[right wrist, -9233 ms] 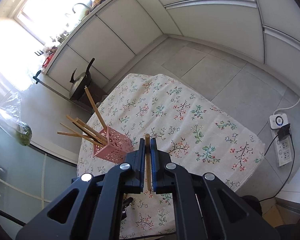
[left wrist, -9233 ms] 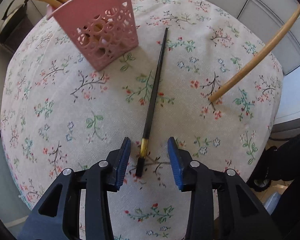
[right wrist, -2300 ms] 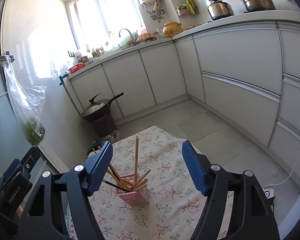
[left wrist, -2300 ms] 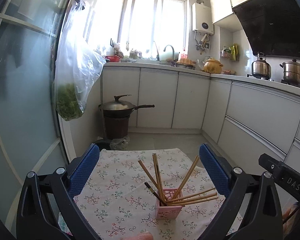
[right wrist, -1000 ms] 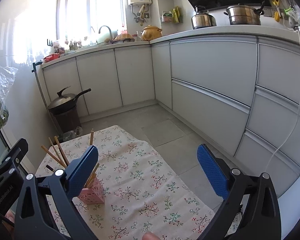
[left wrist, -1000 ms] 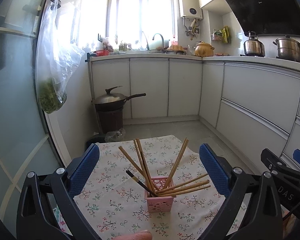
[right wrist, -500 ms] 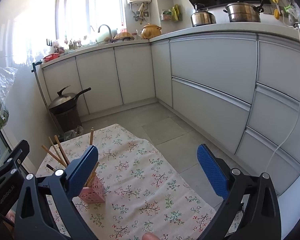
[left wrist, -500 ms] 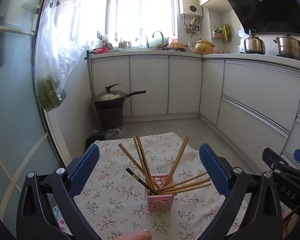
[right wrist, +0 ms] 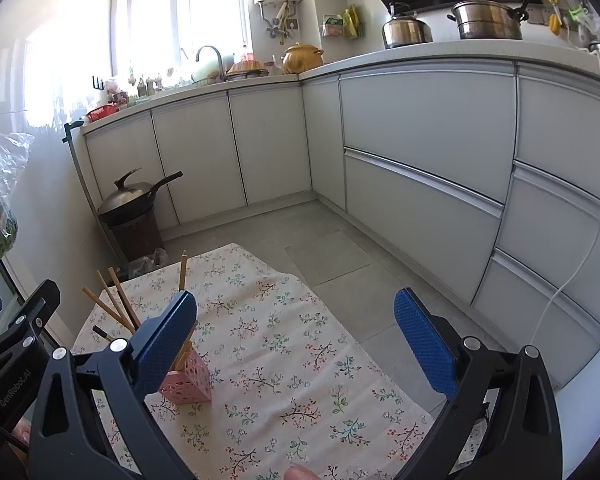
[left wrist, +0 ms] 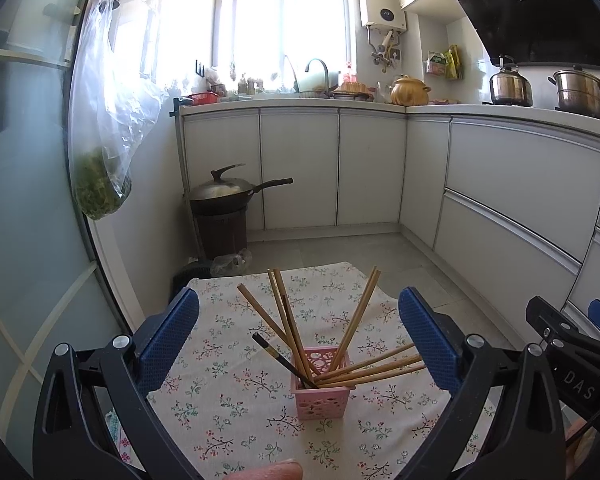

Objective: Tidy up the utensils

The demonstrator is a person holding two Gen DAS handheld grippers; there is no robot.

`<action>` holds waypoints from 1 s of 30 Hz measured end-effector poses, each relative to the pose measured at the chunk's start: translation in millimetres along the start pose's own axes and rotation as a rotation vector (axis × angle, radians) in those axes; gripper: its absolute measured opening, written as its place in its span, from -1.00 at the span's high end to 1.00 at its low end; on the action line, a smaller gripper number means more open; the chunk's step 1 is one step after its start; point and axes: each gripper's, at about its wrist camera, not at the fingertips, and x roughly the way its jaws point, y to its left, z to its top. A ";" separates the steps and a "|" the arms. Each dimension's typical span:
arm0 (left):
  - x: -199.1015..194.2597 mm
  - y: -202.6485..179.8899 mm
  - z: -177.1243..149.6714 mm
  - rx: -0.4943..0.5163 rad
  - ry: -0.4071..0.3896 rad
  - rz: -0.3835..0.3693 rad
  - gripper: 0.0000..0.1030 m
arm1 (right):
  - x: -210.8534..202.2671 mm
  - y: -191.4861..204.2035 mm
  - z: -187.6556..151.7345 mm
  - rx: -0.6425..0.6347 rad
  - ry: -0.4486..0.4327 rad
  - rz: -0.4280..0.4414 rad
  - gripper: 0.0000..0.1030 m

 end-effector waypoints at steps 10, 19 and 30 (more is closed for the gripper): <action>0.3 0.4 0.1 0.000 0.001 0.000 -0.86 | 0.2 0.3 -0.7 -0.001 0.002 0.000 -0.87; 1.8 2.2 -1.7 0.000 0.003 0.002 -0.86 | 0.2 0.9 -2.1 -0.002 0.003 0.000 -0.87; 2.3 3.5 -2.9 0.000 0.005 0.003 -0.86 | 2.8 1.4 -4.9 -0.005 0.008 0.001 -0.87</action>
